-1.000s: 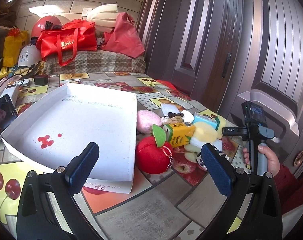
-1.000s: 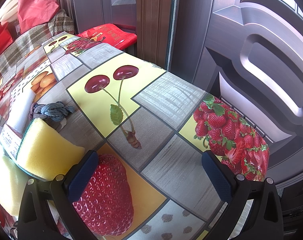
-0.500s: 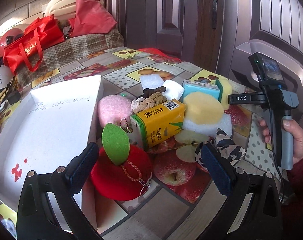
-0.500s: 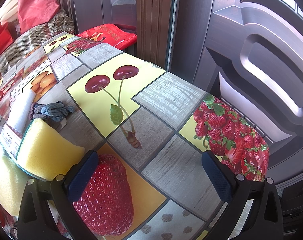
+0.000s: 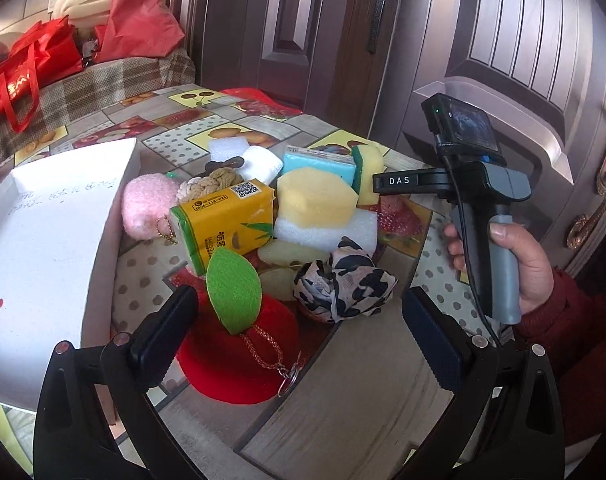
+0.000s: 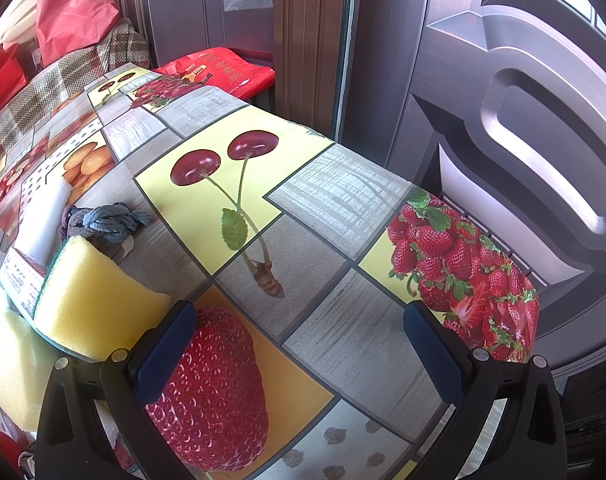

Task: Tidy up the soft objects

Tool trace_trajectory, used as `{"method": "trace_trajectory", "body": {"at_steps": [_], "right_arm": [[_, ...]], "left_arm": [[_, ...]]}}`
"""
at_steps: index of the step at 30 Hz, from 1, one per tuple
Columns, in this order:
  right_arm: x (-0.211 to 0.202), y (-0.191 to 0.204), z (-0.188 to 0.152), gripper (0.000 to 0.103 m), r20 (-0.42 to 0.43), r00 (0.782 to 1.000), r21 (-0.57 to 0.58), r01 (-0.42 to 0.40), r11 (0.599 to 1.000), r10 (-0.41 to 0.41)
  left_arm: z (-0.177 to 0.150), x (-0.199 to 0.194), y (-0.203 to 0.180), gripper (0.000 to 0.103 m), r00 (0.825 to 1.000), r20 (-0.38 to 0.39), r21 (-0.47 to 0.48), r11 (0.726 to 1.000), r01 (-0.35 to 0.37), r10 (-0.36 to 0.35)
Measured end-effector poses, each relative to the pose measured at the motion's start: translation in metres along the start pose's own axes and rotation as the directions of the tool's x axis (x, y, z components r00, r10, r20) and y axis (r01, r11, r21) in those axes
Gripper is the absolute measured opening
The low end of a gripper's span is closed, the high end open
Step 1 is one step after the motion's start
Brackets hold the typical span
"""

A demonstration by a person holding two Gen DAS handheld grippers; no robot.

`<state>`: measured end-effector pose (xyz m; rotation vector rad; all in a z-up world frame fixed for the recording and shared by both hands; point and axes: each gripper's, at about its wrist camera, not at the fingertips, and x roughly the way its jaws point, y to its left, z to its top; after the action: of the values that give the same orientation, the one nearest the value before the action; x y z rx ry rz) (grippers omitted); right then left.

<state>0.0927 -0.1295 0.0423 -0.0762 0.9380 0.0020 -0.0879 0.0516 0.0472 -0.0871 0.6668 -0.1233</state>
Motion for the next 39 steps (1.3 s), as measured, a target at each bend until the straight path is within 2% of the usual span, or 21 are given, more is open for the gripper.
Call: {"method": "trace_trajectory", "body": {"at_steps": [3, 5, 11, 13, 16, 18, 19, 21, 23, 24, 27, 28, 31, 34, 35, 37, 39], "right_arm": [[0.000, 0.000, 0.000, 0.103, 0.000, 1.000, 0.000, 0.000, 1.000, 0.000], [0.000, 0.000, 0.000, 0.103, 0.000, 1.000, 0.000, 0.000, 1.000, 0.000], [0.001, 0.003, 0.000, 0.103, -0.002, 1.000, -0.004, 0.005, 1.000, -0.005], [0.001, 0.005, 0.000, 0.103, -0.002, 1.000, -0.007, 0.002, 1.000, -0.002], [0.001, 0.008, 0.002, 0.103, 0.006, 0.998, -0.083, -0.067, 0.994, 0.068], [-0.003, 0.002, 0.000, 0.103, 0.022, 0.992, -0.078, -0.122, 0.989, 0.124], [-0.006, -0.004, -0.001, 0.103, 0.037, 0.982, -0.061, -0.183, 0.981, 0.186], [-0.013, -0.013, -0.001, 0.103, 0.062, 0.947, -0.060, -0.311, 0.949, 0.314], [-0.027, -0.011, -0.003, 0.103, 0.135, 0.924, -0.148, -0.339, 0.929, 0.358], [-0.037, -0.007, -0.005, 0.103, 0.179, 0.904, -0.233, -0.344, 0.909, 0.388], [-0.058, 0.006, -0.008, 0.103, 0.215, 0.815, -0.464, -0.399, 0.791, 0.538], [-0.061, 0.008, -0.006, 0.103, 0.197, 0.798, -0.505, -0.415, 0.757, 0.569], [-0.065, 0.015, -0.002, 0.103, 0.170, 0.778, -0.585, -0.414, 0.698, 0.604], [-0.063, 0.013, -0.003, 0.103, 0.141, 0.766, -0.609, -0.433, 0.665, 0.628], [-0.060, 0.013, -0.003, 0.103, 0.120, 0.771, -0.604, -0.444, 0.662, 0.626], [-0.048, 0.017, -0.003, 0.103, 0.054, 0.794, -0.587, -0.465, 0.663, 0.605], [-0.040, 0.019, -0.003, 0.101, -0.006, 0.798, -0.563, -0.500, 0.657, 0.603]], "left_arm": [[0.001, -0.011, 0.002, 0.103, 0.999, 0.034, 0.007, 1.000, -0.029, 0.029], [0.002, -0.009, 0.008, 0.103, 1.000, 0.013, -0.006, 1.000, -0.027, 0.027], [-0.002, 0.017, 0.013, 0.103, 0.993, -0.084, -0.020, 0.996, -0.082, 0.080], [-0.001, 0.018, 0.013, 0.103, 0.993, -0.079, -0.021, 0.996, -0.087, 0.086], [-0.001, 0.020, 0.015, 0.103, 0.993, -0.080, -0.026, 0.995, -0.091, 0.089], [-0.001, 0.020, 0.016, 0.103, 0.992, -0.086, -0.029, 0.995, -0.099, 0.097], [-0.002, 0.019, 0.017, 0.103, 0.991, -0.087, -0.030, 0.994, -0.101, 0.098], [-0.003, 0.017, 0.018, 0.103, 0.991, -0.091, -0.030, 0.994, -0.103, 0.100], [-0.006, 0.016, 0.019, 0.103, 0.990, -0.099, -0.030, 0.994, -0.107, 0.104], [-0.007, 0.015, 0.019, 0.103, 0.989, -0.102, -0.031, 0.994, -0.109, 0.105], [-0.008, 0.015, 0.020, 0.103, 0.989, -0.106, -0.033, 0.993, -0.112, 0.108], [-0.008, 0.015, 0.020, 0.103, 0.988, -0.107, -0.032, 0.993, -0.115, 0.111], [-0.008, 0.015, 0.020, 0.103, 0.986, -0.108, -0.029, 0.991, -0.128, 0.124], [-0.009, 0.015, 0.019, 0.103, 0.986, -0.108, -0.030, 0.991, -0.128, 0.124], [-0.009, 0.016, 0.020, 0.103, 0.986, -0.112, -0.030, 0.991, -0.129, 0.125], [-0.009, 0.017, 0.018, 0.102, 0.984, -0.121, -0.024, 0.991, -0.131, 0.128], [-0.010, 0.017, 0.016, 0.102, 0.983, -0.126, -0.013, 0.991, -0.133, 0.130]]}}
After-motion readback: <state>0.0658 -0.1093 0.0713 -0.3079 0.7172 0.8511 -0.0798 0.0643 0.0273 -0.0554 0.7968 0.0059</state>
